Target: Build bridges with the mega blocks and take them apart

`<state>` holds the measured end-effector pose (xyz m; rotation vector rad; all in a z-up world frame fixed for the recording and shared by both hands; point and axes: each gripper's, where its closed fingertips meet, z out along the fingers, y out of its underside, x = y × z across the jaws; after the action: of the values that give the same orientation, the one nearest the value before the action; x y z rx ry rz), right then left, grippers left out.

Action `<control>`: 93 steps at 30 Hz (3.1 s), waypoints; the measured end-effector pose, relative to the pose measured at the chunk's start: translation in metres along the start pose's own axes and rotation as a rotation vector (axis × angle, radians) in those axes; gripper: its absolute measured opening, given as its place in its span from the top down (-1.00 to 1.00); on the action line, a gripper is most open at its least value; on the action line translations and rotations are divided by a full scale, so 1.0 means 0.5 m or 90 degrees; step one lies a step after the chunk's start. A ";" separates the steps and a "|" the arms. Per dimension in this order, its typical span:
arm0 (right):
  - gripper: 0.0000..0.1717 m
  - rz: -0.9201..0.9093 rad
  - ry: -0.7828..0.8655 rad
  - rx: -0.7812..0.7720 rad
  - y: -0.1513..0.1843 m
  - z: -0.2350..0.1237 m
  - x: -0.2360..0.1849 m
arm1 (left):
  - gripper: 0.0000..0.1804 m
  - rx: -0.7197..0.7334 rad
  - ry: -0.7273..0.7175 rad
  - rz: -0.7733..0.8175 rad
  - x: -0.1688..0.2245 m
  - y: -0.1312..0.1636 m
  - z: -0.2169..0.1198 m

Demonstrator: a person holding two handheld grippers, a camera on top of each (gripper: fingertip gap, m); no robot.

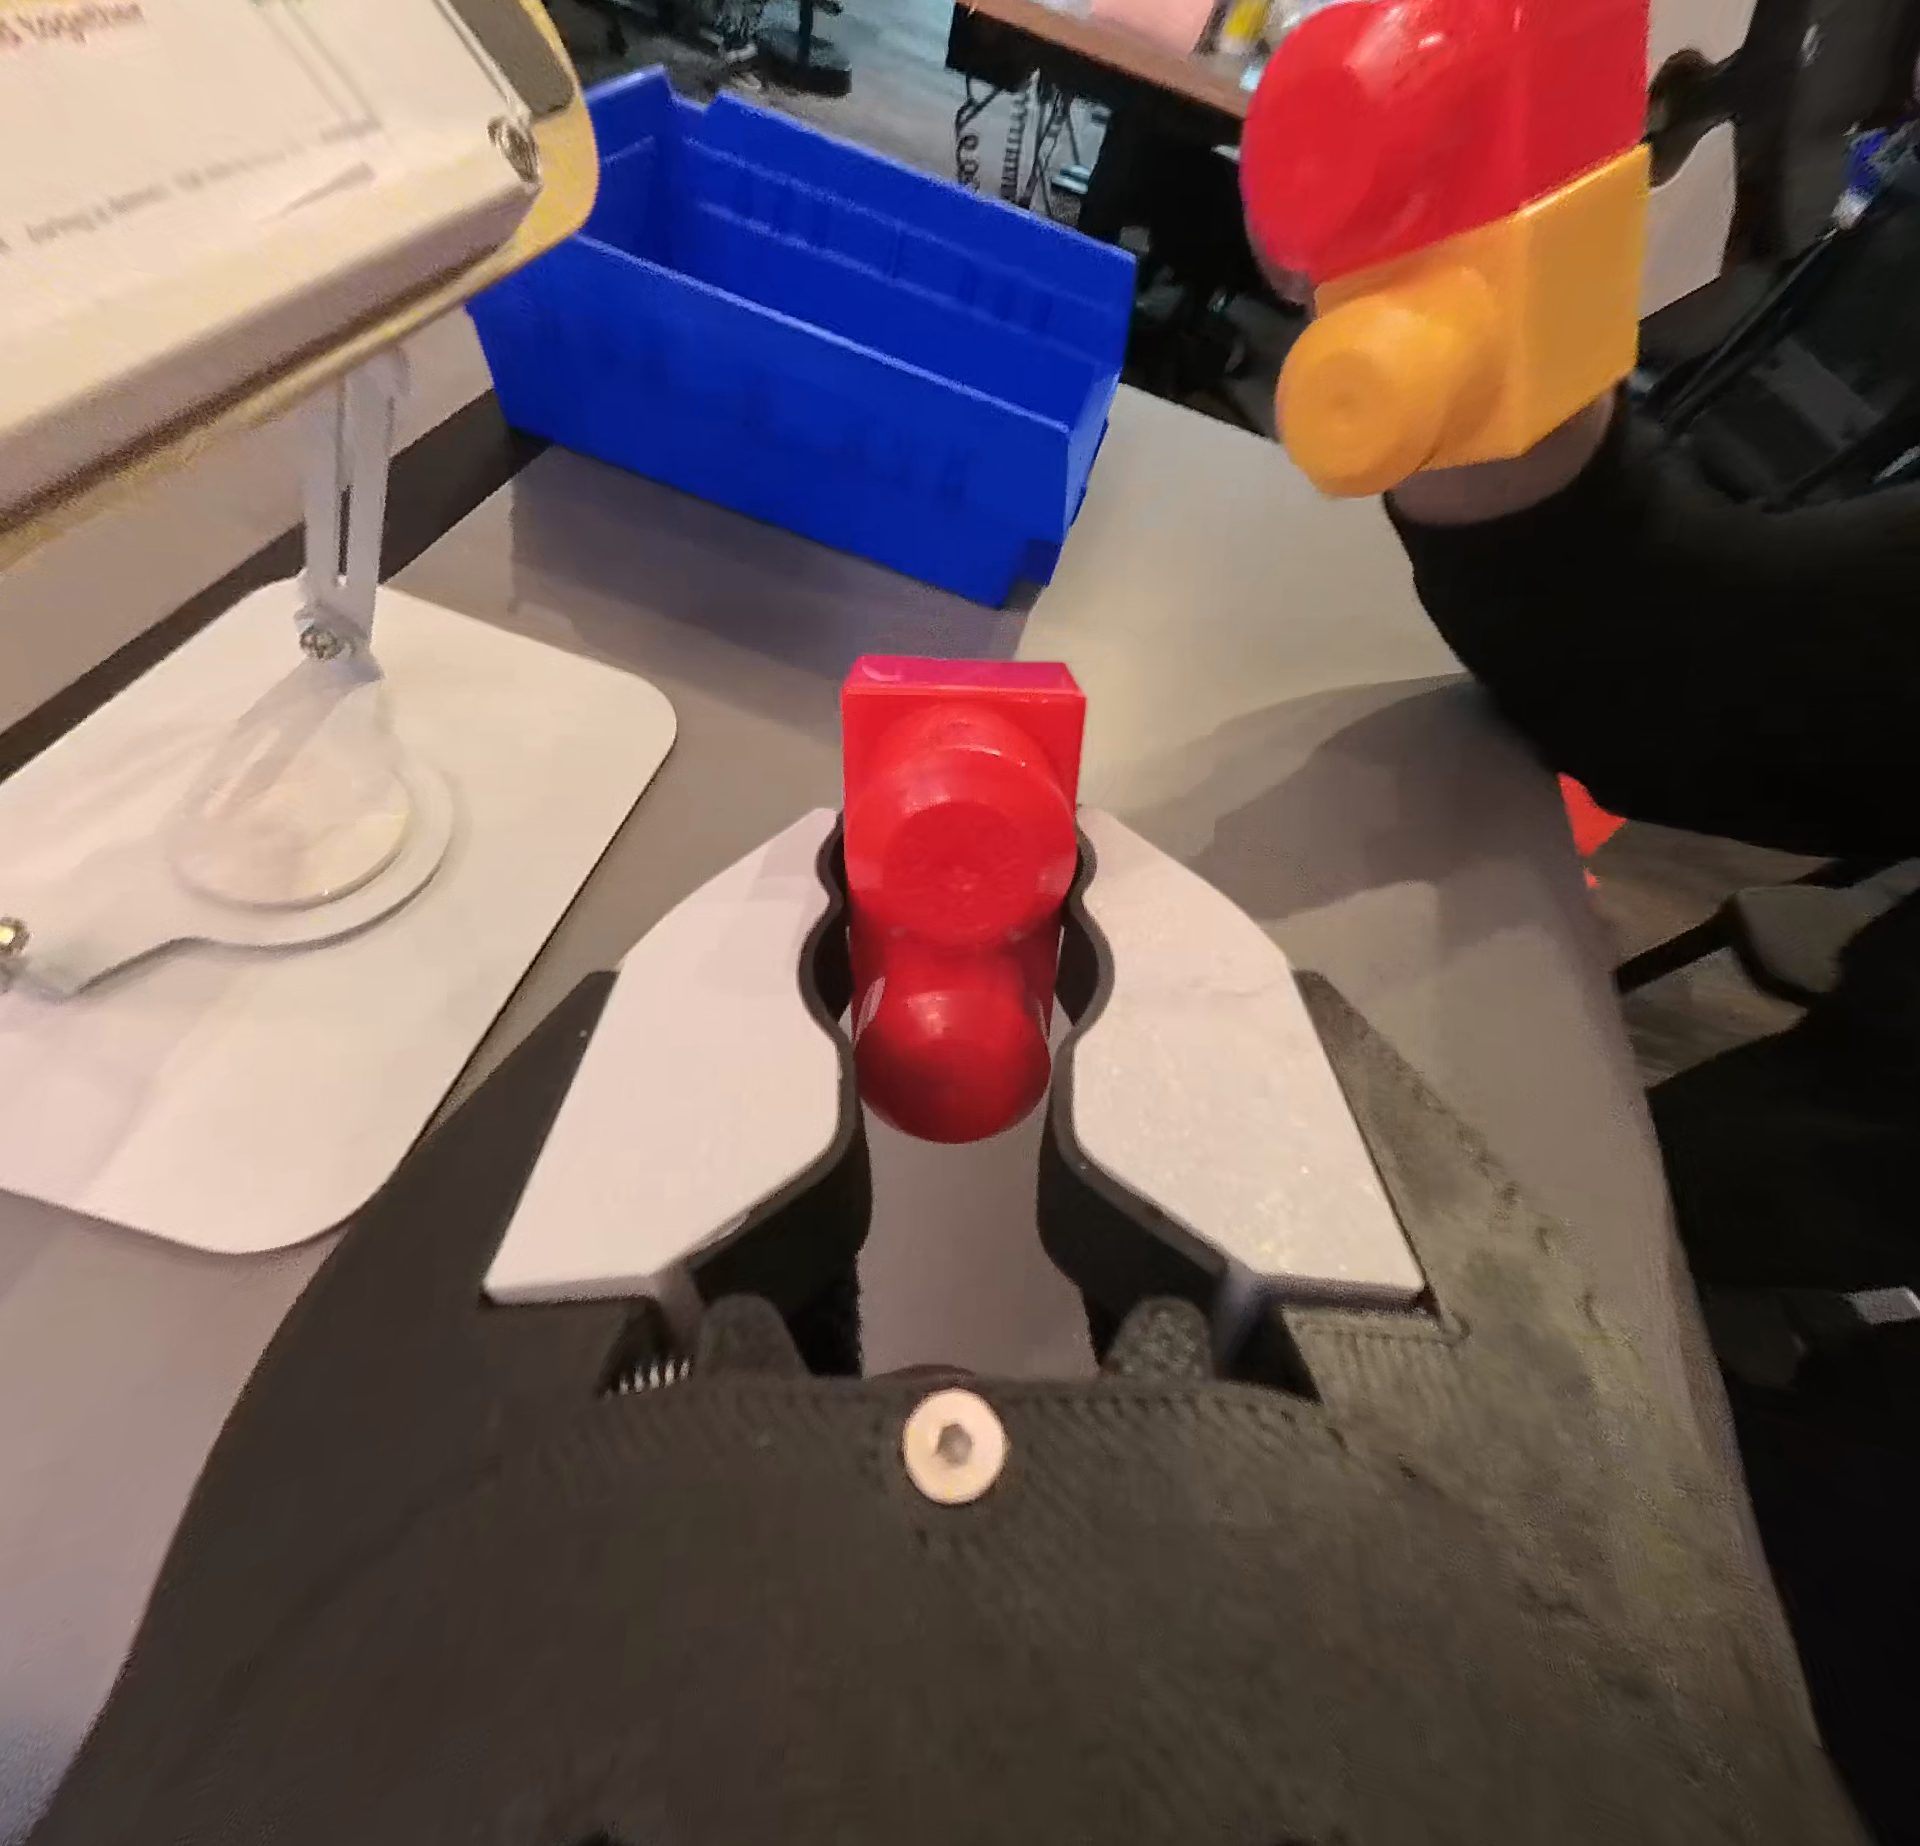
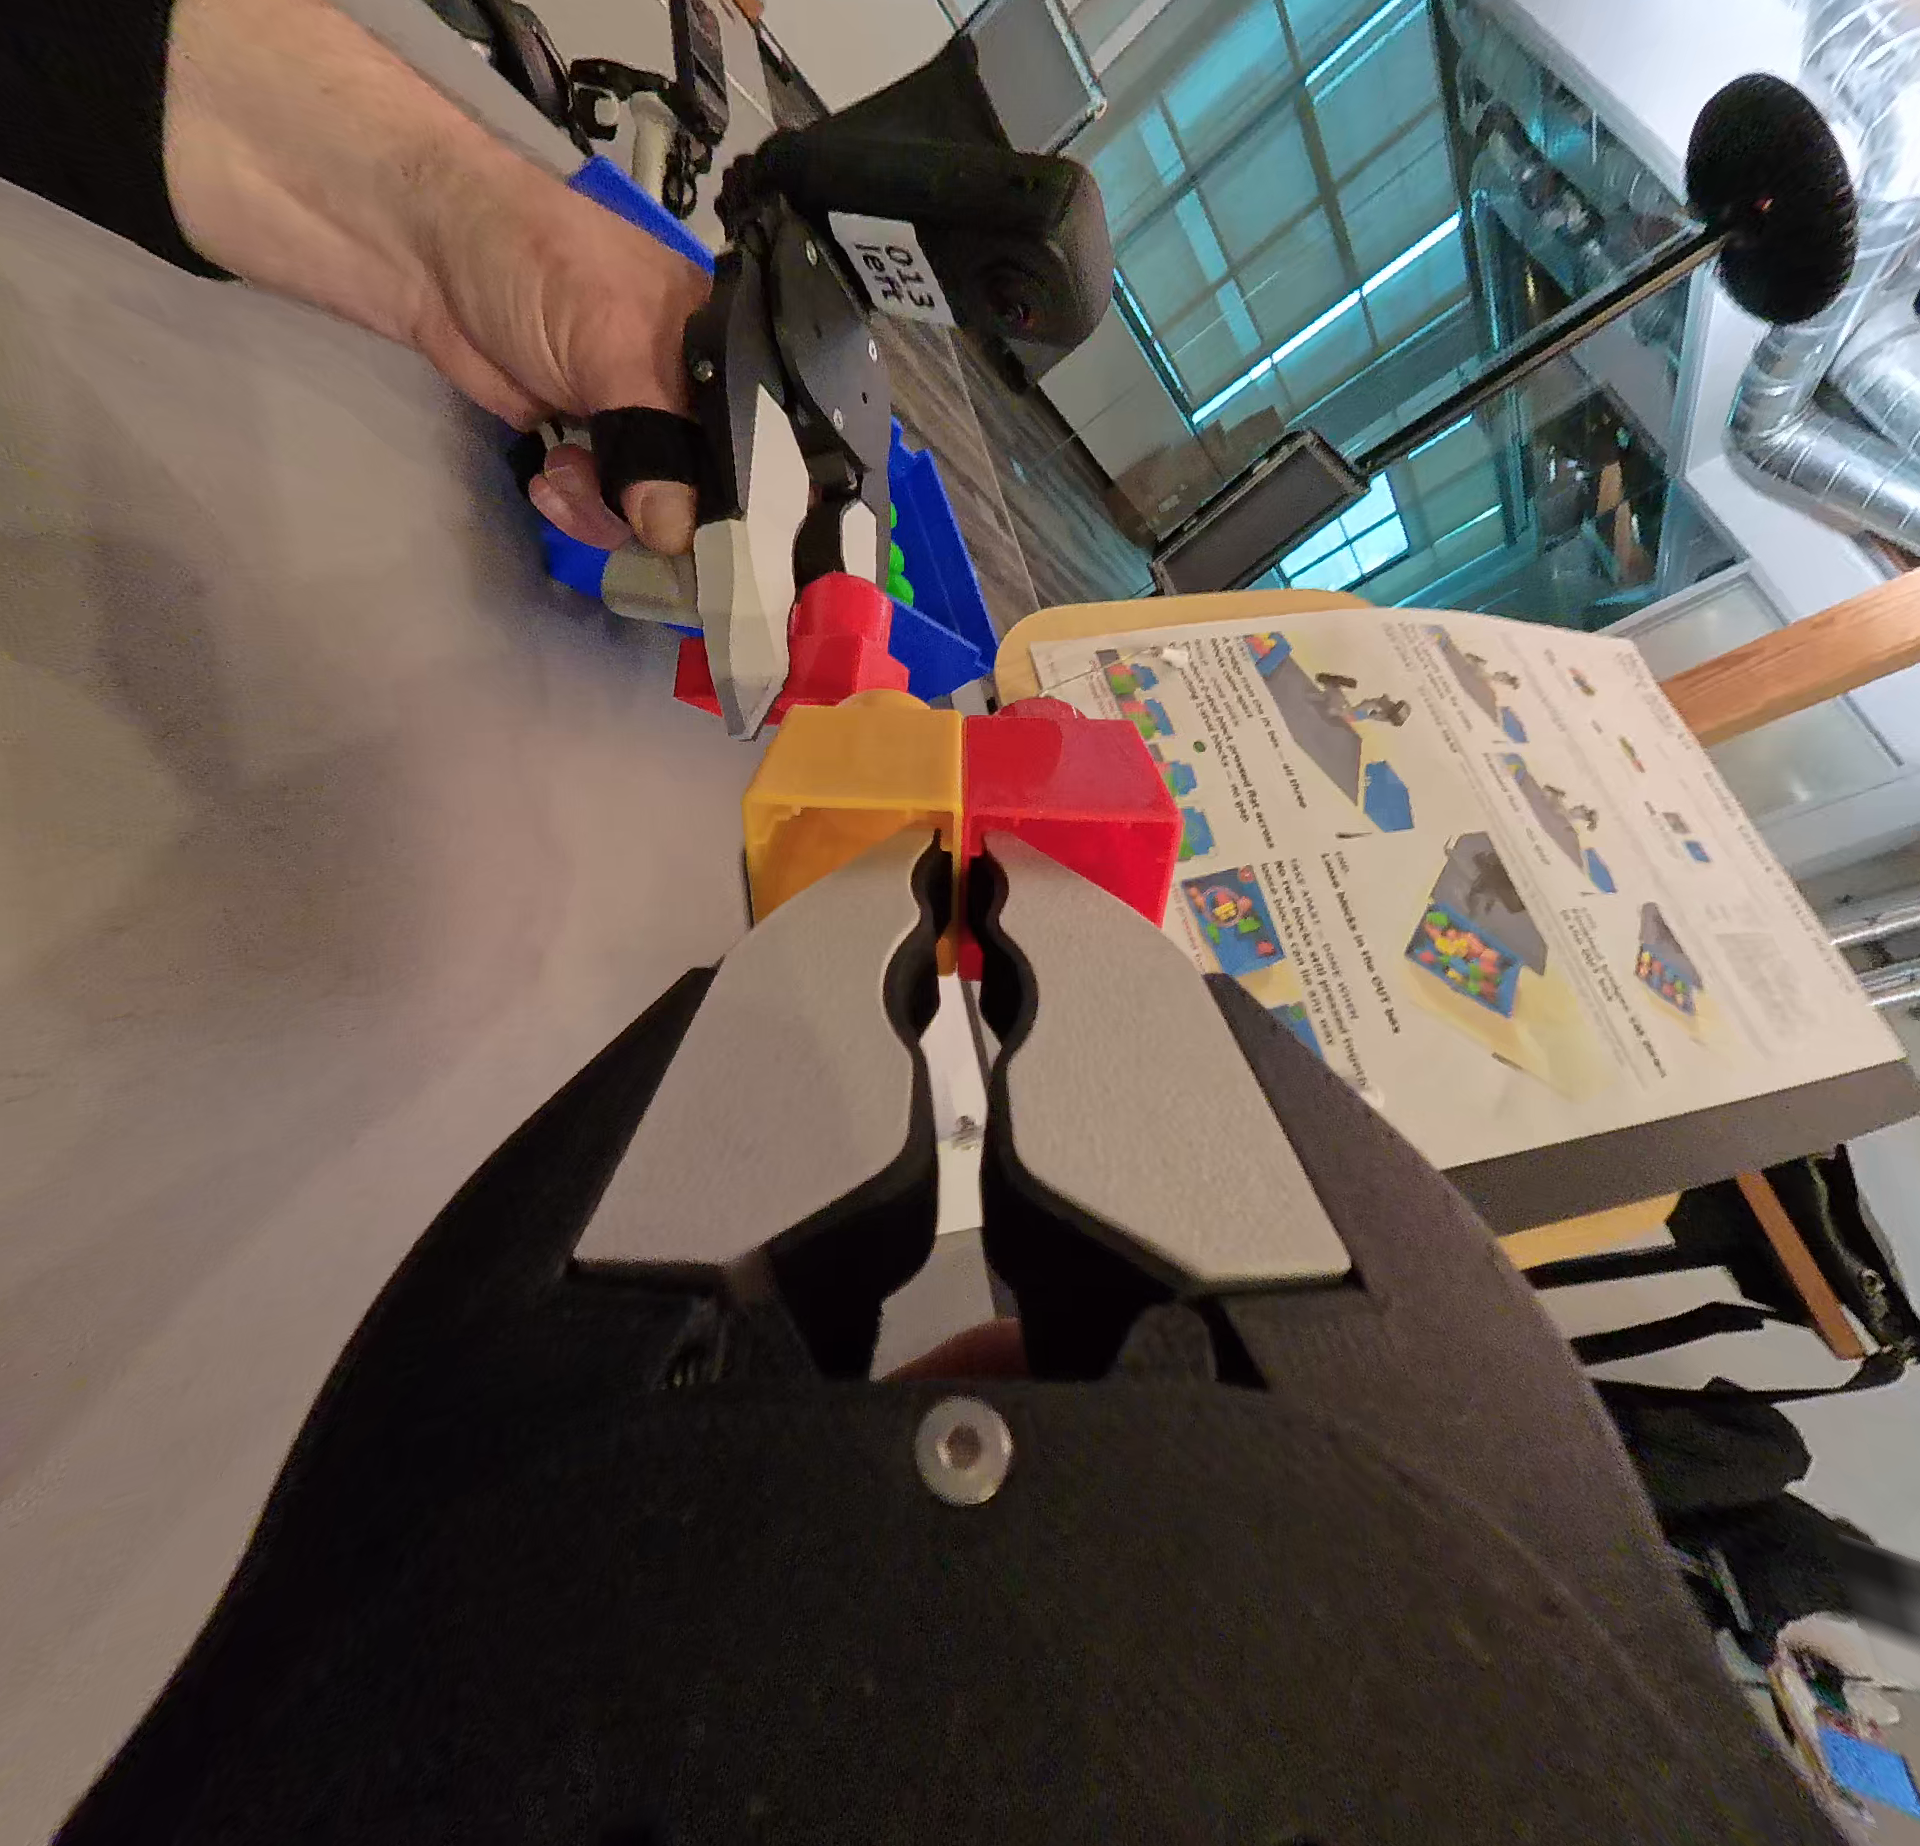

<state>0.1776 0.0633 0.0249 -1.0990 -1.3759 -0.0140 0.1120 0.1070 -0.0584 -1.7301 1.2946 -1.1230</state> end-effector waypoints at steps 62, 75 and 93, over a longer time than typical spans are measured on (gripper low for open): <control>0.97 0.556 0.151 -0.543 0.715 -0.126 0.112 | 0.60 0.035 -0.072 -0.044 -0.028 0.094 0.045; 0.26 0.576 0.158 -0.639 0.693 -0.189 0.115 | 0.60 0.045 -0.072 -0.040 -0.024 0.084 0.034; 0.55 0.106 -0.053 -0.098 0.048 0.026 -0.024 | 0.60 0.121 0.127 -0.086 0.085 0.021 0.025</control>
<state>0.1788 0.0773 -0.0015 -1.3537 -1.3709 0.0487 0.1249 0.0638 -0.0625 -1.6145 1.1568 -1.4794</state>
